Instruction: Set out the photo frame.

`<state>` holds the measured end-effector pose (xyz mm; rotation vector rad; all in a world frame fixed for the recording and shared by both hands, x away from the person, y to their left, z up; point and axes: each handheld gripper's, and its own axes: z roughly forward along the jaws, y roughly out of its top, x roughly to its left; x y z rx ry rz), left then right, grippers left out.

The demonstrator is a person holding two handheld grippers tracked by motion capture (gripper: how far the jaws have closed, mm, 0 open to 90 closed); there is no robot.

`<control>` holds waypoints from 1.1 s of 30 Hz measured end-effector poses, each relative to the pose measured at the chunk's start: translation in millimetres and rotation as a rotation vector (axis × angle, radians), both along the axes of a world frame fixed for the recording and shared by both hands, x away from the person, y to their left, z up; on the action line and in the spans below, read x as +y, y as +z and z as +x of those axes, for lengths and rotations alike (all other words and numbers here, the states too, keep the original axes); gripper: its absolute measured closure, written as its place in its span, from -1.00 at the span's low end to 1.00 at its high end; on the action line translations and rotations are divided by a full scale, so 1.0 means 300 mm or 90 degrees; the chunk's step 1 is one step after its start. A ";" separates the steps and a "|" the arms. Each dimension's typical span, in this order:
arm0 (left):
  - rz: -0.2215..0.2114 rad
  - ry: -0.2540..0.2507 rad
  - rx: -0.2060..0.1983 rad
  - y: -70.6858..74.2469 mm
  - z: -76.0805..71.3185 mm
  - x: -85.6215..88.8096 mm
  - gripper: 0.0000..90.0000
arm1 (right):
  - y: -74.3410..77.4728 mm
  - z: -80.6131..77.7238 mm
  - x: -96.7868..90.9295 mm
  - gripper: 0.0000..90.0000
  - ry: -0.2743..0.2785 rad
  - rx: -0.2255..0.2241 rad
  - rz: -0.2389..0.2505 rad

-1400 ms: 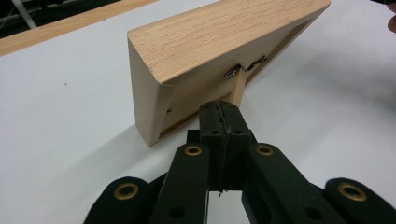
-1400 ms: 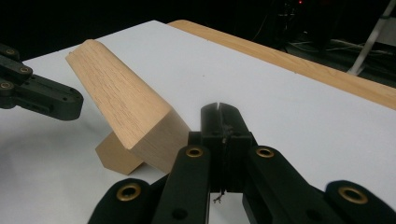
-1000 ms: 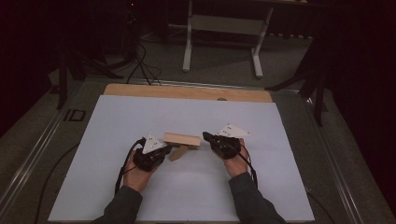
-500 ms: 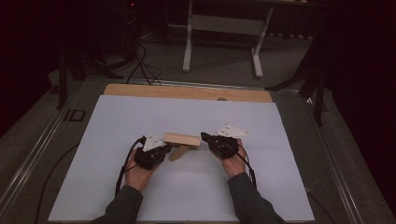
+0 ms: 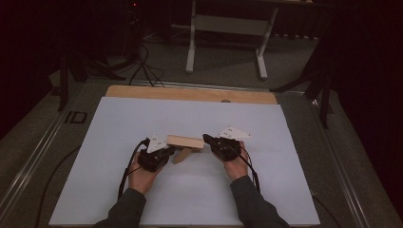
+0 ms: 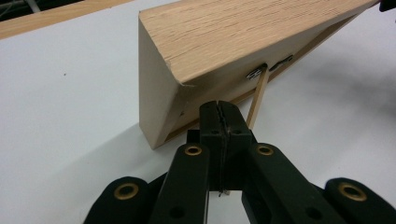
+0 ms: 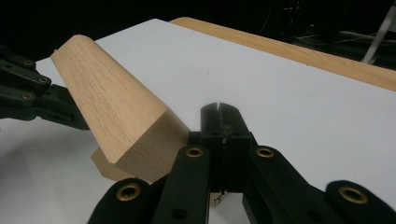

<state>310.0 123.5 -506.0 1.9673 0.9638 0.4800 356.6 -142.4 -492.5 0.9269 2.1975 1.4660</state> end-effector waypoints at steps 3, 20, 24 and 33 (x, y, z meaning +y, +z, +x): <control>-0.005 -0.001 0.005 -0.004 0.004 -0.002 0.99 | 0.000 0.000 -0.002 0.99 -0.006 -0.004 0.003; -0.002 0.006 0.004 -0.007 0.015 -0.015 0.99 | -0.002 0.009 -0.002 0.96 -0.003 0.002 0.028; -0.001 0.007 0.005 -0.006 0.019 -0.015 0.99 | -0.004 0.007 0.004 0.97 0.003 0.000 0.025; -0.004 0.001 0.003 0.004 0.018 -0.031 0.99 | -0.006 0.004 0.006 0.99 0.008 0.001 0.022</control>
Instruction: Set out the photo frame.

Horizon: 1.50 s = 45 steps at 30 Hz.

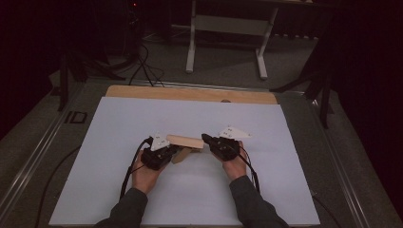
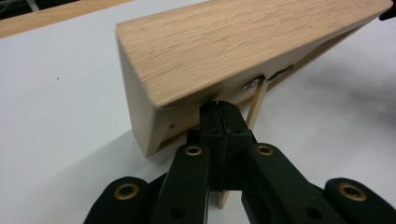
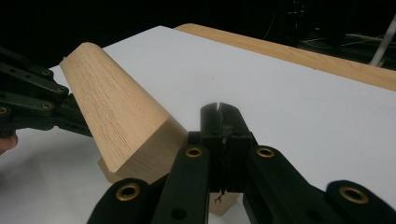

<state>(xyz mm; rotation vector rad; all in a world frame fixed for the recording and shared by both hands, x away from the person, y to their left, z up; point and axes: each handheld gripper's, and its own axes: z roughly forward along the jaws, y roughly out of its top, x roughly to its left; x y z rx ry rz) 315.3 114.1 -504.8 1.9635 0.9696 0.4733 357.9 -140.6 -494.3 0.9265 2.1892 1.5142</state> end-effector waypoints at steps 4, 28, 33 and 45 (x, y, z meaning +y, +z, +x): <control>-0.009 -0.003 0.003 0.004 -0.001 -0.001 0.99 | -0.001 -0.001 0.001 0.99 0.000 0.002 0.000; -0.019 -0.010 -0.002 0.024 -0.015 -0.018 0.99 | 0.005 -0.022 0.018 1.00 0.037 -0.011 -0.027; -0.017 -0.010 -0.002 0.024 -0.015 -0.019 0.99 | 0.006 -0.025 0.021 1.00 0.042 -0.013 -0.032; -0.020 -0.011 -0.004 0.025 -0.017 -0.020 0.99 | 0.007 -0.036 0.030 1.00 0.058 -0.014 -0.043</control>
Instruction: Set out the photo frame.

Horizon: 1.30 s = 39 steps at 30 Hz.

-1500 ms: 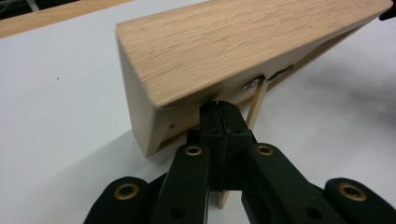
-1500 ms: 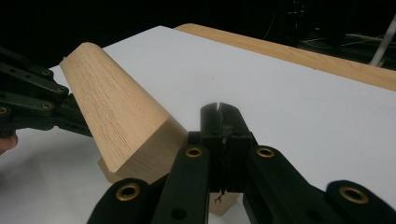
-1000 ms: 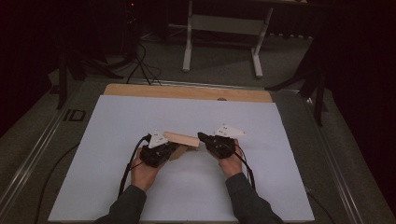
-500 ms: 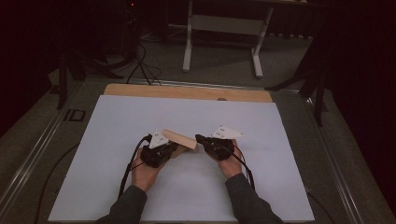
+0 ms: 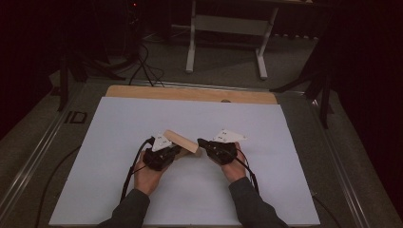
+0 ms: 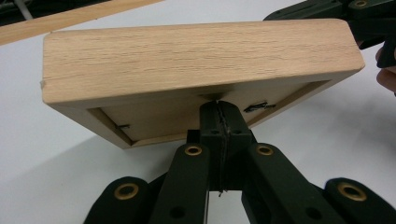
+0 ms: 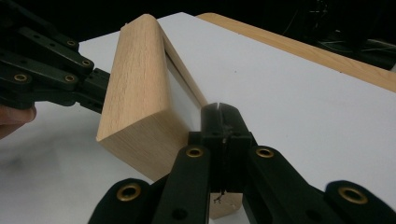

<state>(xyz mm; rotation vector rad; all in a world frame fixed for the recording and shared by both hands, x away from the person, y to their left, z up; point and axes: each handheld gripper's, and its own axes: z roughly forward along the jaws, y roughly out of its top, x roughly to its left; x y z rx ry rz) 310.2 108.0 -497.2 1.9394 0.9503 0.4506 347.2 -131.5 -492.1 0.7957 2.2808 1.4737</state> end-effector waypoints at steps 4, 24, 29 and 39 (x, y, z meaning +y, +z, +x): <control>-0.001 0.000 0.001 0.000 0.000 0.000 0.99 | -0.004 0.001 0.000 1.00 0.001 0.006 -0.004; 0.003 0.002 0.007 -0.005 0.002 0.002 0.99 | -0.008 -0.016 0.020 1.00 0.027 0.008 -0.017; 0.000 0.004 0.008 -0.006 0.003 0.005 0.99 | -0.006 -0.022 0.025 1.00 0.033 0.009 -0.020; -0.005 0.012 0.013 -0.009 0.007 0.017 0.99 | -0.003 -0.042 0.048 1.00 0.058 0.006 -0.029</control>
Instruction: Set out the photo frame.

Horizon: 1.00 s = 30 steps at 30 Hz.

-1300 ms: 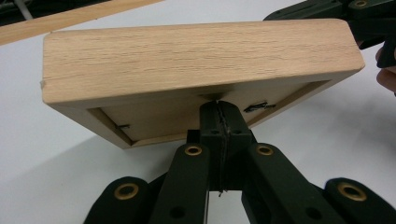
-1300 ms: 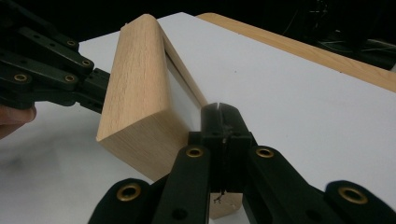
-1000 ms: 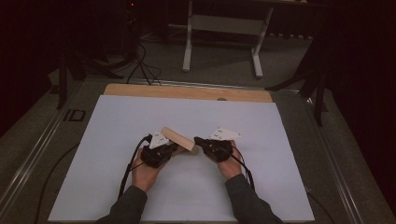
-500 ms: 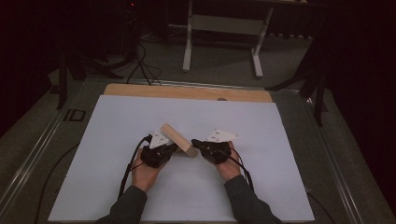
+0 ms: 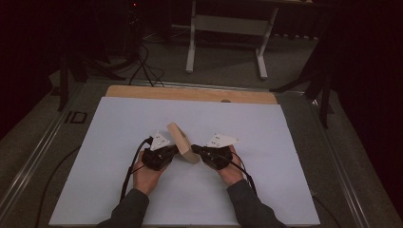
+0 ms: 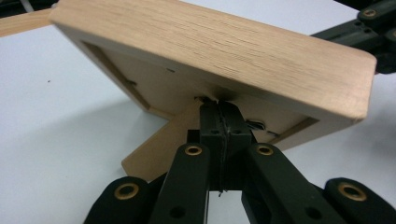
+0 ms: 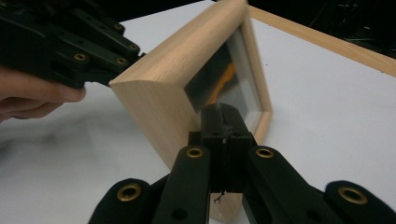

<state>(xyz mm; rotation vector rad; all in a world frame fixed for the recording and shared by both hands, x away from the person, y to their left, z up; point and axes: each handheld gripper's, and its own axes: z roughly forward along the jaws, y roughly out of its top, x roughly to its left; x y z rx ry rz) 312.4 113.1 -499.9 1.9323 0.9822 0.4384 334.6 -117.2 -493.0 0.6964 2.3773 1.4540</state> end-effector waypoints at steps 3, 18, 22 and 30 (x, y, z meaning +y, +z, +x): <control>-0.004 0.003 0.001 -0.001 0.002 0.005 0.99 | 0.001 -0.007 0.009 1.00 0.008 0.001 -0.002; -0.023 0.014 0.011 -0.005 0.011 0.023 0.99 | 0.001 -0.034 0.055 1.00 0.033 -0.005 -0.006; -0.030 0.014 0.016 -0.006 0.016 0.030 0.99 | 0.001 -0.039 0.063 1.00 0.033 -0.005 -0.007; -0.037 0.013 0.016 -0.008 0.018 0.037 0.99 | 0.001 -0.041 0.074 1.00 0.037 -0.009 -0.008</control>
